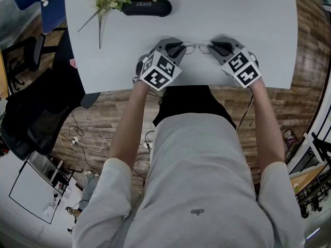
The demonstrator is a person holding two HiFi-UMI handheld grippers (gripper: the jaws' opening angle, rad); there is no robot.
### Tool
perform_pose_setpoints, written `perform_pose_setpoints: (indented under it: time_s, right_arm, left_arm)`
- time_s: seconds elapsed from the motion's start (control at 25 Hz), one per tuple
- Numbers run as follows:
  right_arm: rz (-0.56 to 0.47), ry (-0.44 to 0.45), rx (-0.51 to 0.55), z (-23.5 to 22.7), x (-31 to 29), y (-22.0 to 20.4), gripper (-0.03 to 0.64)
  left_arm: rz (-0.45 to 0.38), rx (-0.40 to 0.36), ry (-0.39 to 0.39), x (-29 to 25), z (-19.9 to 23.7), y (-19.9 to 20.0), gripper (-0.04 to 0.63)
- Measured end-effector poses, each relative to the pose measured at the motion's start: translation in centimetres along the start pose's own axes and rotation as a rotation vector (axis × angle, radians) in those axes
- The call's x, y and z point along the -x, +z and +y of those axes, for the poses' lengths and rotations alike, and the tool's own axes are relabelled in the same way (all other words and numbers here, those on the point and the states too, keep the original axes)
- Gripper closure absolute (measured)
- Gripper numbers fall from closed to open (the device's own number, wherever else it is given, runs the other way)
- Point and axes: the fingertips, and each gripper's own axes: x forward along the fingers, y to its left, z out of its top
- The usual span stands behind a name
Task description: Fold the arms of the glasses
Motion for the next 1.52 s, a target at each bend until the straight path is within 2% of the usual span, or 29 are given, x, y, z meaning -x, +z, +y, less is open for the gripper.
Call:
perform_pose_setpoints:
  time_s: [0.44, 0.88, 1.52]
  right_arm:
    - [-0.002, -0.011, -0.010, -0.2, 0.3, -0.1, 0.532]
    - [-0.035, -0.038, -0.004, -0.2, 1.7, 0.1, 0.531]
    - [-0.169, -0.093, 0.068, 2.3, 6.8, 2.1, 0.563]
  left_arm:
    - [-0.014, 0.029, 0.011, 0.5, 0.8, 0.0, 0.512]
    - [-0.022, 0.023, 0.042, 1.7, 0.1, 0.2, 0.509]
    - [-0.132, 0.041, 0.156, 5.7, -3.4, 3.3, 0.511]
